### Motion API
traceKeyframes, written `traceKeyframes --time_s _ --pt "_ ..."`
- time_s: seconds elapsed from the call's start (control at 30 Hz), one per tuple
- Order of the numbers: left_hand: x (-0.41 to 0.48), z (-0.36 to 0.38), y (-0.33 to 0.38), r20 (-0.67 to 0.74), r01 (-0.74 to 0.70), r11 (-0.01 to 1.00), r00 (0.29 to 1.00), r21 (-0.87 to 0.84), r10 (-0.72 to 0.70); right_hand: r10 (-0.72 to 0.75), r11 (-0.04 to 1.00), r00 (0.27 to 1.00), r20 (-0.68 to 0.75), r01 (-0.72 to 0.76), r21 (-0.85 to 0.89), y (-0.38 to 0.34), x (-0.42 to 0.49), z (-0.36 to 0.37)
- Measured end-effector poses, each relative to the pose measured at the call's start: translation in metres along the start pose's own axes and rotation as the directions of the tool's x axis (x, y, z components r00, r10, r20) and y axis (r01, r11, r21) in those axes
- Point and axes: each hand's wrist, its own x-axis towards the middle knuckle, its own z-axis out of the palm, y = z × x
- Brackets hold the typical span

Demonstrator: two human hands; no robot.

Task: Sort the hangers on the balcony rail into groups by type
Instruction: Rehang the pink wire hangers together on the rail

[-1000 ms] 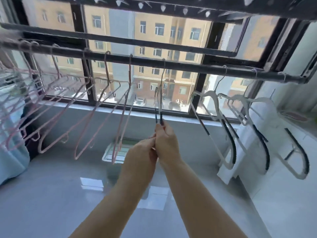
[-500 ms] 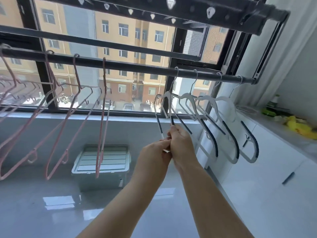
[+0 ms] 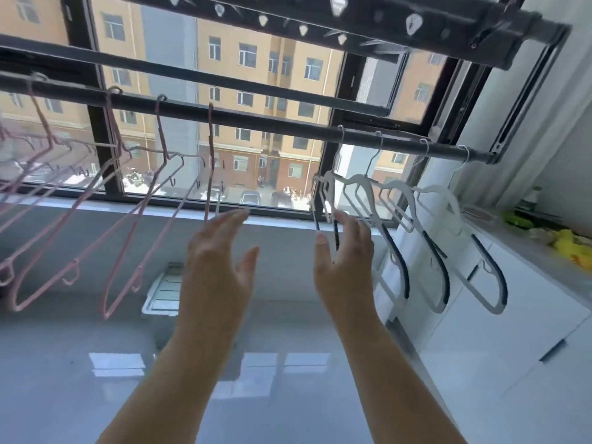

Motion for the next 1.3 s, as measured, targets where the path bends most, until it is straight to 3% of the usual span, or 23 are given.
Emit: traceKeyframes --time_s 0.03,0.1,0.2,0.27,0.37,0.43,0.67,0.9,1.3 --pt "0.005 -0.008 -0.007 -0.061 0.017 0.999 0.998 0.040 -0.015 -0.088 0.996 0.996 0.017 0.087 0.037 -0.006 -0.003 0.007" --pt "0.010 -0.017 -0.023 -0.051 0.108 0.989 0.993 0.098 -0.103 -0.150 0.981 0.963 0.225 0.115 0.159 -0.018 -0.009 0.026" --pt "0.003 -0.021 -0.046 0.130 0.305 0.944 0.938 0.129 -0.321 -0.077 0.972 0.823 0.562 -0.063 0.225 -0.030 -0.018 0.063" --pt "-0.007 -0.020 -0.056 0.203 0.360 0.929 0.907 0.084 -0.369 -0.008 0.954 0.773 0.635 -0.184 0.236 -0.035 -0.020 0.089" --pt "-0.019 -0.019 -0.058 0.201 0.369 0.929 0.910 0.013 -0.364 0.079 0.856 0.706 0.704 -0.411 0.315 -0.045 -0.023 0.115" --pt "-0.024 -0.017 -0.059 0.184 0.354 0.935 0.918 0.021 -0.352 0.128 0.769 0.709 0.693 -0.512 0.382 -0.049 -0.025 0.123" --pt "-0.016 -0.009 -0.051 0.240 0.238 0.971 0.943 -0.008 -0.230 0.240 0.621 0.850 0.470 -0.506 0.599 -0.047 -0.019 0.102" --pt "-0.016 0.007 -0.037 0.297 0.144 0.986 0.948 -0.079 -0.114 0.321 0.581 0.860 0.396 -0.509 0.635 -0.038 -0.015 0.078" --pt "-0.025 0.006 -0.037 0.431 0.084 0.987 0.902 -0.133 -0.019 0.411 0.619 0.839 0.356 -0.543 0.567 -0.035 -0.021 0.067"
